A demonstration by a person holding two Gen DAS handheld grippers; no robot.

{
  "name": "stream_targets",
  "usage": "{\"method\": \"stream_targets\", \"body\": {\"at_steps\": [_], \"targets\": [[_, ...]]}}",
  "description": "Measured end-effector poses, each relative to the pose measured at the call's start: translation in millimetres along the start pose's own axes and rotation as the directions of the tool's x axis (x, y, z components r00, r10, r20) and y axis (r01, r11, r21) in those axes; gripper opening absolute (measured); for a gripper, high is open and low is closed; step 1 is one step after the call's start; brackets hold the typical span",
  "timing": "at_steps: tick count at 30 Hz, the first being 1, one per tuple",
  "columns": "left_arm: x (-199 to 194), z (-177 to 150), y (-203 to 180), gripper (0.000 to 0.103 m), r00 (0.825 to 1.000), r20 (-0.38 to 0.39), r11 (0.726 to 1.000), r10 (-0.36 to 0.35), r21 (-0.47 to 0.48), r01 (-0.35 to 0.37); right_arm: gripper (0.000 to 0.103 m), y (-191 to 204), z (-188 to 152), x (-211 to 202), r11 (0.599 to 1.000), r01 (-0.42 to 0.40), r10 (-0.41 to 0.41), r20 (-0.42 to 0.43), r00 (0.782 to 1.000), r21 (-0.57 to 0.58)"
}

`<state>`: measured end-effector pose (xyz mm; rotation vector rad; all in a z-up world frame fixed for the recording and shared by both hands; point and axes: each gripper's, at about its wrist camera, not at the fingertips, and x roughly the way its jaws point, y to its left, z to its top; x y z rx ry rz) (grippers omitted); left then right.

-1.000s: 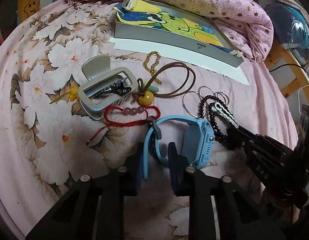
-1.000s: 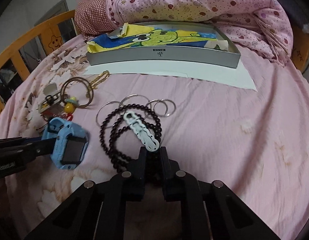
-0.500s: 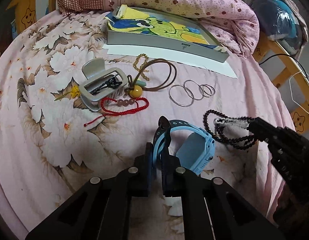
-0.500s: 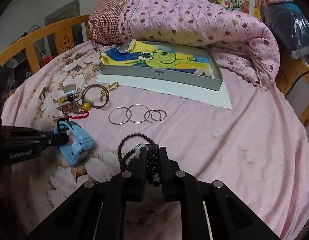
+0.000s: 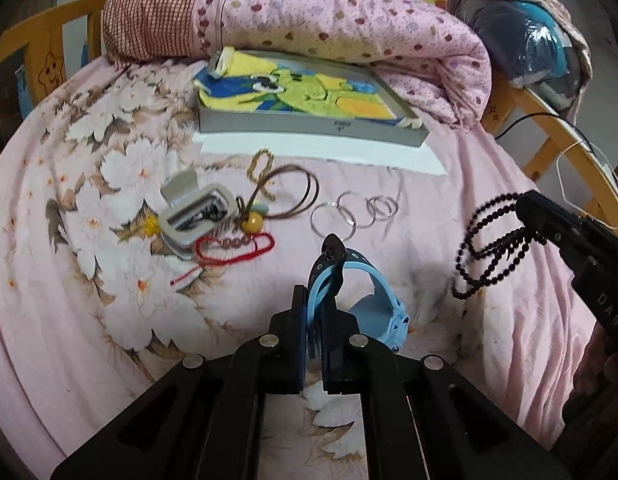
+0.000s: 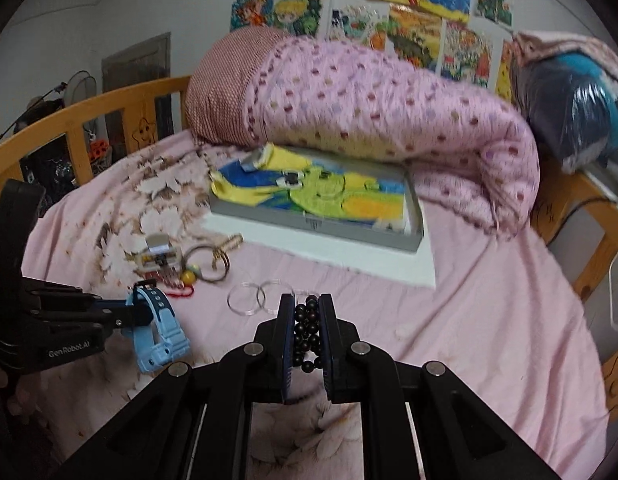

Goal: Organize jewelry
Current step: 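Carry the watch and bracelets into the gray tray and open both tools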

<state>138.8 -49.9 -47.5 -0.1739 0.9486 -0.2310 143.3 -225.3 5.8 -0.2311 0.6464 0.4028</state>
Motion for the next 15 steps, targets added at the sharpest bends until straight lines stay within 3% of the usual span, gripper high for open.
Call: {"method": "stream_targets", "body": {"at_steps": [8, 15], "targets": [[-11.4, 25.8, 4.5, 0.003, 1.0, 0.029, 1.0, -0.005, 0.001, 0.005, 0.011, 6.2, 34.2, -9.4, 0.999, -0.022, 0.026, 0.088, 0.996, -0.05], [-18.2, 78.6, 17.5, 0.003, 0.997, 0.079, 1.0, 0.008, 0.001, -0.008, 0.011, 2.5, 78.5, 5.0, 0.997, -0.047, 0.056, 0.169, 0.984, -0.053]]}}
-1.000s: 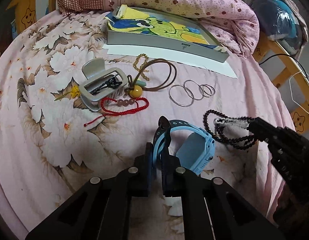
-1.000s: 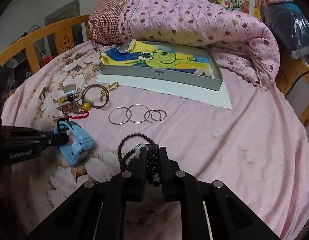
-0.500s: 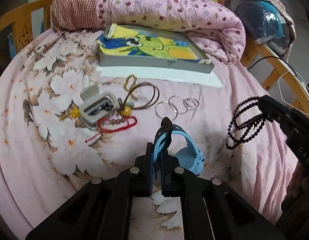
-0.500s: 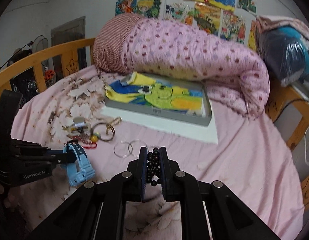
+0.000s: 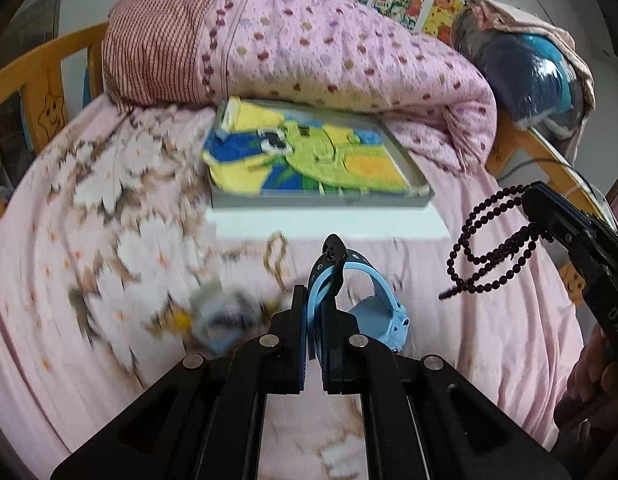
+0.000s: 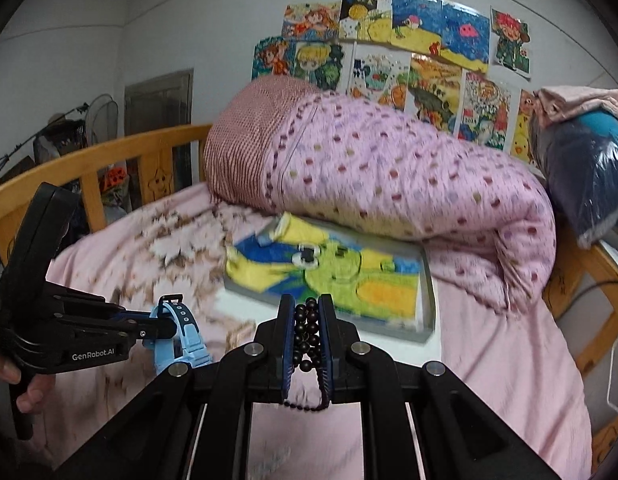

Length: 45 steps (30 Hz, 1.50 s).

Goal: Organize jewelry
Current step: 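Carry the watch and bracelets into the gray tray and open both tools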

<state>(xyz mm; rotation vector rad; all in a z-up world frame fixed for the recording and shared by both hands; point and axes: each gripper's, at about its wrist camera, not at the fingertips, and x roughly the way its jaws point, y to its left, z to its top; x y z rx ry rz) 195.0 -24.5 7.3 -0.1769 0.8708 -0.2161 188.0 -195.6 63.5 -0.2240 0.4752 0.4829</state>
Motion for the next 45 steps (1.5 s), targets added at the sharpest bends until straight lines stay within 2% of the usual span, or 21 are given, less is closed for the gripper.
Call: {"method": "stream_targets", "body": {"at_steps": [4, 8, 13, 22, 28, 31, 34, 35, 36, 37, 38, 41, 42, 43, 44, 45], "targets": [[7.8, 35.3, 5.5, 0.003, 0.999, 0.04, 0.999, 0.034, 0.032, -0.035, 0.011, -14.9, 29.0, 28.2, 0.999, -0.018, 0.017, 0.029, 0.999, 0.04], [32.2, 66.7, 16.7, 0.003, 0.998, 0.052, 0.998, 0.048, 0.039, -0.05, 0.011, -31.9, 49.4, 63.8, 0.995, -0.041, 0.039, 0.03, 0.999, 0.093], [76.8, 96.2, 37.9, 0.004, 0.996, 0.044, 0.997, 0.077, 0.022, -0.078, 0.011, -45.6, 61.1, 121.5, 0.988, -0.055, 0.057, -0.011, 0.998, 0.145], [151.6, 119.7, 76.8, 0.003, 0.995, -0.051, 0.993, 0.082, -0.084, -0.086, 0.011, -51.7, 40.4, 209.2, 0.966, -0.093, 0.126, -0.124, 0.984, 0.241], [175.0, 119.8, 84.2, 0.004, 0.993, -0.078, 0.991, 0.089, -0.096, -0.097, 0.012, -58.2, 15.0, 229.8, 0.956, -0.084, 0.135, -0.166, 0.977, 0.282], [177.4, 121.4, 84.8, 0.004, 0.993, -0.063, 0.99, 0.097, -0.095, -0.103, 0.012, -61.4, 8.5, 231.6, 0.957, -0.074, 0.127, -0.174, 0.976, 0.282], [176.5, 122.3, 86.0, 0.017, 0.993, -0.054, 0.988, 0.101, -0.109, -0.106, 0.013, -63.6, 4.8, 231.7, 0.959, -0.057, 0.109, -0.177, 0.978, 0.276], [175.0, 122.7, 86.7, 0.026, 0.994, -0.05, 0.988, 0.097, -0.119, -0.102, 0.016, -65.2, 3.9, 231.1, 0.959, -0.049, 0.102, -0.179, 0.978, 0.279], [172.1, 123.1, 87.3, 0.038, 0.995, -0.039, 0.987, 0.091, -0.129, -0.095, 0.025, -66.9, 3.1, 229.9, 0.958, -0.042, 0.096, -0.18, 0.979, 0.285], [168.6, 124.1, 87.3, 0.042, 0.996, -0.024, 0.986, 0.087, -0.138, -0.089, 0.034, -69.6, 2.2, 226.5, 0.954, -0.04, 0.095, -0.171, 0.981, 0.296], [164.3, 125.1, 87.0, 0.046, 0.996, -0.009, 0.986, 0.085, -0.144, -0.085, 0.037, -70.7, 2.3, 224.4, 0.953, -0.033, 0.087, -0.166, 0.982, 0.3], [151.4, 128.0, 85.1, 0.048, 0.997, 0.021, 0.986, 0.077, -0.152, -0.073, 0.038, -76.0, 3.7, 212.7, 0.949, -0.013, 0.065, -0.152, 0.986, 0.316], [146.3, 128.6, 84.0, 0.052, 0.997, 0.032, 0.986, 0.074, -0.152, -0.068, 0.042, -77.6, 4.5, 207.7, 0.947, -0.005, 0.055, -0.146, 0.988, 0.322], [141.2, 128.7, 82.5, 0.054, 0.996, 0.044, 0.986, 0.076, -0.152, -0.068, 0.051, -79.3, 5.5, 199.8, 0.945, 0.003, 0.042, -0.131, 0.99, 0.328], [135.2, 128.4, 80.9, 0.061, 0.995, 0.062, 0.986, 0.078, -0.151, -0.068, 0.057, -80.2, 6.7, 194.0, 0.943, 0.008, 0.033, -0.118, 0.992, 0.333], [126.7, 127.1, 78.2, 0.068, 0.993, 0.088, 0.987, 0.077, -0.146, -0.063, 0.067, -80.8, 7.9, 186.5, 0.941, 0.015, 0.021, -0.101, 0.995, 0.338]]}}
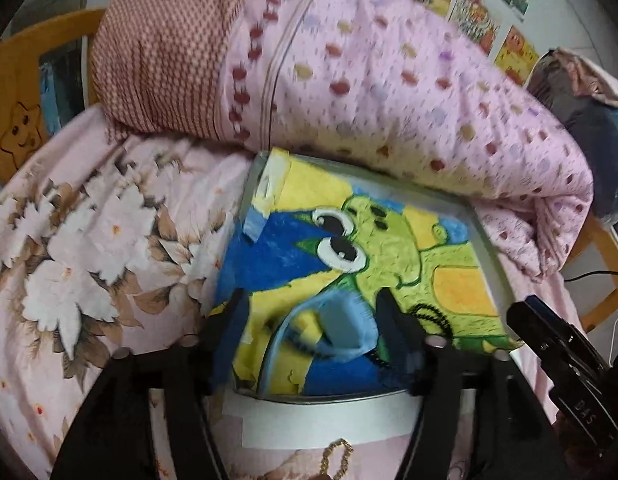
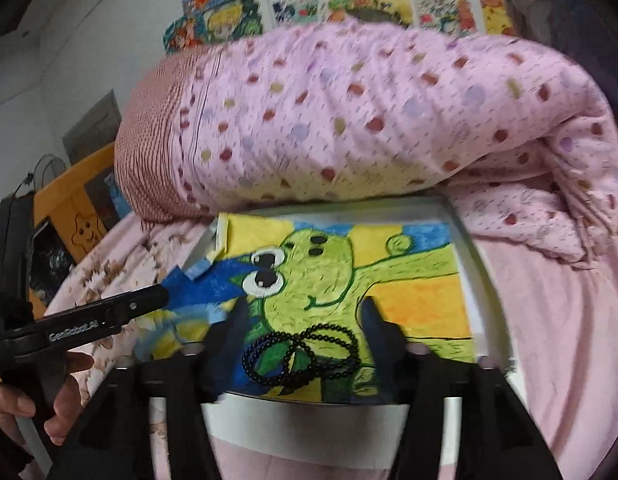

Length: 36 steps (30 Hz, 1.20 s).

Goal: Organize jewelry
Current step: 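Carry the watch and bracelets into the gray tray and open both tools, then lift both tools away from the tray back over the jewelry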

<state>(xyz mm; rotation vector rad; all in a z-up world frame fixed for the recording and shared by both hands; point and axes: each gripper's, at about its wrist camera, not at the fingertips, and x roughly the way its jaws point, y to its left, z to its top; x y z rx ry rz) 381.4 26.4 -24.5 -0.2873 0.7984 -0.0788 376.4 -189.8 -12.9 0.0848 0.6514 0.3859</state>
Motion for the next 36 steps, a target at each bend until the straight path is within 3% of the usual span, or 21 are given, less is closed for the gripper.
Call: {"method": "stream_targets", "body": {"at_steps": [7, 11, 16, 22, 27, 36], "targets": [[-40.3, -7.1, -13.2, 0.071, 0.998, 0.062, 0.999, 0.002, 0.049, -0.005, 0.084, -0.2, 3.3, -50.3, 0.999, 0.031, -0.033, 0.084, 0.996, 0.034], [-75.7, -16.0, -16.0, 0.096, 0.991, 0.137, 0.999, -0.01, 0.039, 0.005, 0.093, 4.8, 1.4, -83.1, 0.999, 0.039, -0.043, 0.141, 0.989, 0.034], [-120.6, -29.1, -23.3, 0.099, 0.976, 0.216, 0.997, -0.029, 0.077, 0.012, 0.103, 16.8, -10.1, -130.3, 0.999, 0.036, -0.039, 0.206, 0.978, 0.02], [-172.9, -55.2, -27.0, 0.101, 0.955, 0.293, 0.992, -0.052, 0.122, 0.017, 0.103, 30.0, -30.4, -175.0, 0.999, 0.051, -0.052, 0.25, 0.967, 0.013], [-202.9, -78.7, -20.5, 0.101, 0.949, 0.309, 0.99, -0.071, 0.138, 0.029, 0.103, 41.4, -57.4, -204.9, 0.997, 0.071, -0.067, 0.259, 0.964, -0.006], [-218.7, -138.1, 1.3, 0.101, 0.966, 0.255, 0.983, -0.035, 0.184, -0.013, 0.103, 47.5, -110.3, -224.2, 0.995, 0.089, -0.094, 0.197, 0.976, 0.036]]}}
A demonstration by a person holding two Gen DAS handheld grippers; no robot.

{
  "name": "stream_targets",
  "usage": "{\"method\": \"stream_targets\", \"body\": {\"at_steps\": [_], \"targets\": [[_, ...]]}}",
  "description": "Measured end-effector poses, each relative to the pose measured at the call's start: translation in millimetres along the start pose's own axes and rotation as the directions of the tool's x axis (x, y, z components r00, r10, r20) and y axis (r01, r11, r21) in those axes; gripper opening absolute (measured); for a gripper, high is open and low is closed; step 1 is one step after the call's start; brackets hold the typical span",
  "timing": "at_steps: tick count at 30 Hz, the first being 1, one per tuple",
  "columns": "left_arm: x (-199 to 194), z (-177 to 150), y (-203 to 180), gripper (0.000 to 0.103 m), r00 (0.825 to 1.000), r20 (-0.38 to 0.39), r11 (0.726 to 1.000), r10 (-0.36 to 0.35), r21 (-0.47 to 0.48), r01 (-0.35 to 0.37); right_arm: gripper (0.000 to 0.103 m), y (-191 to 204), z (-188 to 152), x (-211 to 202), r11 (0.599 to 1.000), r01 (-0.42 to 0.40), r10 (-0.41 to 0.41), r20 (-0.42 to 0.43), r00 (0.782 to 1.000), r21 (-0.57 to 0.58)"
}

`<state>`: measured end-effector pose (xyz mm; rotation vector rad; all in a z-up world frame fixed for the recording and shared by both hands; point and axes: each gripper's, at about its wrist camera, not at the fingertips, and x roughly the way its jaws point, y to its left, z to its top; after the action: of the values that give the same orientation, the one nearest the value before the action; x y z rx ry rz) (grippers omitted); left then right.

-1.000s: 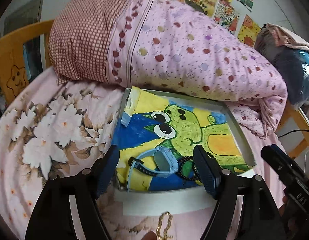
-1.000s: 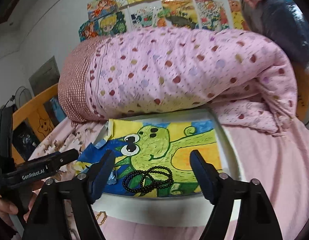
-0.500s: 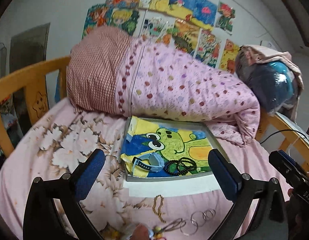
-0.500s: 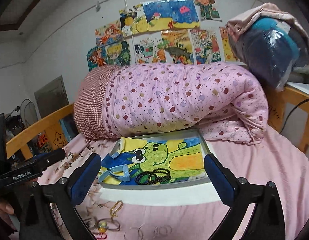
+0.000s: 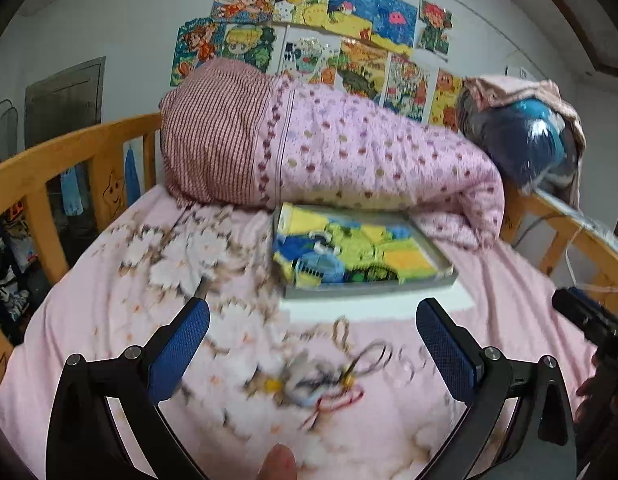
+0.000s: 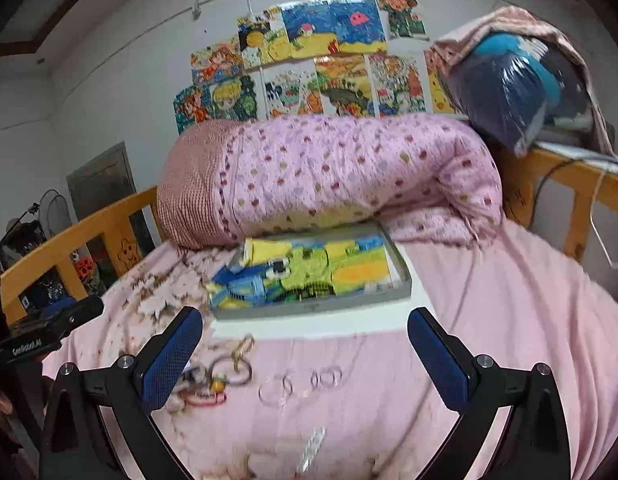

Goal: Organize jewelry
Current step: 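Lift both tools away from the tray back over the jewelry, then grasp the white plastic clip with the right tool while the left tool grasps the red string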

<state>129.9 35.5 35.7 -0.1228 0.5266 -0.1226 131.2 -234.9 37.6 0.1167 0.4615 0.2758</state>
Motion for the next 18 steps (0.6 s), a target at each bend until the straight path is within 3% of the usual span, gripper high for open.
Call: {"method": "stream_targets", "body": {"at_steps": [9, 18], "targets": [[7.1, -65.7, 6.0, 0.101, 0.989, -0.15, 1.0, 0.005, 0.022, -0.002, 0.103, -1.6, -55.0, 14.3, 1.0, 0.024, -0.027, -0.167, 0.986, -0.021], [26.5, -97.1, 7.4, 0.101, 0.967, -0.255, 0.999, -0.021, 0.041, 0.033, 0.103, 2.1, -92.0, 34.7, 0.996, -0.012, -0.013, -0.285, 0.958, -0.086]]}}
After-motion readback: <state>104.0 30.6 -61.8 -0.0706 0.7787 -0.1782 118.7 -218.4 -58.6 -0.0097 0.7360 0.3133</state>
